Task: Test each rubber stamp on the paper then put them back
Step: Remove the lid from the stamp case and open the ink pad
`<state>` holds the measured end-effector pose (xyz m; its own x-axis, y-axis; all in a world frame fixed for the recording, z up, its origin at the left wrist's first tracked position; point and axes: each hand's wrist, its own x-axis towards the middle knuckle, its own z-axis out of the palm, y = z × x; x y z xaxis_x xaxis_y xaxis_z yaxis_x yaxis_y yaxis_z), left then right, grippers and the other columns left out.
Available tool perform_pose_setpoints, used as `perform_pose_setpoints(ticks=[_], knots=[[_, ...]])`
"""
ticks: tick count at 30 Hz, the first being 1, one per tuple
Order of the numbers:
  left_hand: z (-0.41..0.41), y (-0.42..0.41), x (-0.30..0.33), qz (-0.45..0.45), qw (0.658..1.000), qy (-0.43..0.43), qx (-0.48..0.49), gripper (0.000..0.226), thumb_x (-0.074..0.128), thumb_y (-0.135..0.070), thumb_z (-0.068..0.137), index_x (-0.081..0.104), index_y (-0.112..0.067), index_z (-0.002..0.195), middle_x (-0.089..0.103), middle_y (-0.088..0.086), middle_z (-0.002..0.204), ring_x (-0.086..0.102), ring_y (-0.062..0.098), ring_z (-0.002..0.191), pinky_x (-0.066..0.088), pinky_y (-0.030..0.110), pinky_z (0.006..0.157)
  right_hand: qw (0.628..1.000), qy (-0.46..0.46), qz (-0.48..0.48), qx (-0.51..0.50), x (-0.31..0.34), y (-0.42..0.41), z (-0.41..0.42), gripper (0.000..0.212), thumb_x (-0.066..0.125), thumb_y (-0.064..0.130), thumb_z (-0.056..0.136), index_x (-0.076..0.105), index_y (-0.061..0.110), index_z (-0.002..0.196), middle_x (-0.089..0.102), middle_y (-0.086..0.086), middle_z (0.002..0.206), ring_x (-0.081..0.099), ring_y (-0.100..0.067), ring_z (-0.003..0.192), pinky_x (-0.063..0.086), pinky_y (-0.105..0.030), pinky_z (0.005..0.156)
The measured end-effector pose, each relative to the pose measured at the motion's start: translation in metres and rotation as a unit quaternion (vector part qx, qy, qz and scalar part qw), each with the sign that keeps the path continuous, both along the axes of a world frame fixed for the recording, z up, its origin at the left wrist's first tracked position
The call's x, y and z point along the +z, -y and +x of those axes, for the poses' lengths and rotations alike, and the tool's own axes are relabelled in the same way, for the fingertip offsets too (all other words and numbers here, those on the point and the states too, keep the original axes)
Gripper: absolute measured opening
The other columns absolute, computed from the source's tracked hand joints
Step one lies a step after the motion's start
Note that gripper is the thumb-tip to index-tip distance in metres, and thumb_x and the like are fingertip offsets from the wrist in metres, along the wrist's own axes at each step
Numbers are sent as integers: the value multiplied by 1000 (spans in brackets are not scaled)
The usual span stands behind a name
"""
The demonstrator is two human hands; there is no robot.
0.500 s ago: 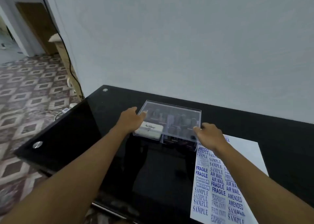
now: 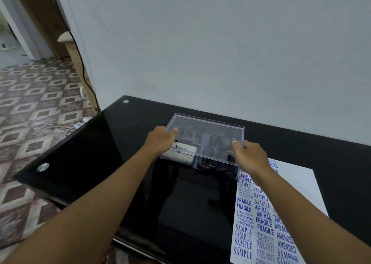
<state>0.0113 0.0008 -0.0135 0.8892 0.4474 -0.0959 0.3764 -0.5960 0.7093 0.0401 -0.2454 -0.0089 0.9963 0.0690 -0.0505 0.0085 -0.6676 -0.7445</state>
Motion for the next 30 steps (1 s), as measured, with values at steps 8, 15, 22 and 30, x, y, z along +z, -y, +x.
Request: perform_pose_setpoints(ticks=[8,15,22,30], knots=[[-42,-18,26,12,999,32,23,35,45,-40,96,64,-10,91,62,2,82,58,15,73,38,26,57,998,32,51,7,31,-21,-41,41,43,27,98,34,11,61,40,-5,64,35,-16,57,28,-31,52],[-116,-60,29,18,996,43,79,33,51,-39,94,67,-10,93,66,5,90,62,19,82,40,28,65,992,-23,111,59,33,-59,-101,38,50,20,93,43,18,56,43,3,57,40,-15,58,29,-30,54],[-173,-120,8,62,990,17,129,35,57,-59,68,62,-28,83,62,11,103,61,29,92,51,38,81,988,-77,65,115,13,-95,-144,11,50,2,84,54,4,73,54,-8,69,46,-19,60,32,-27,53],[-191,-168,-31,102,985,-39,134,59,51,-73,63,65,-28,99,64,8,104,60,33,103,49,50,90,984,-107,88,113,-8,-129,-164,17,55,4,81,70,1,87,73,-9,79,68,-19,70,45,-21,53]])
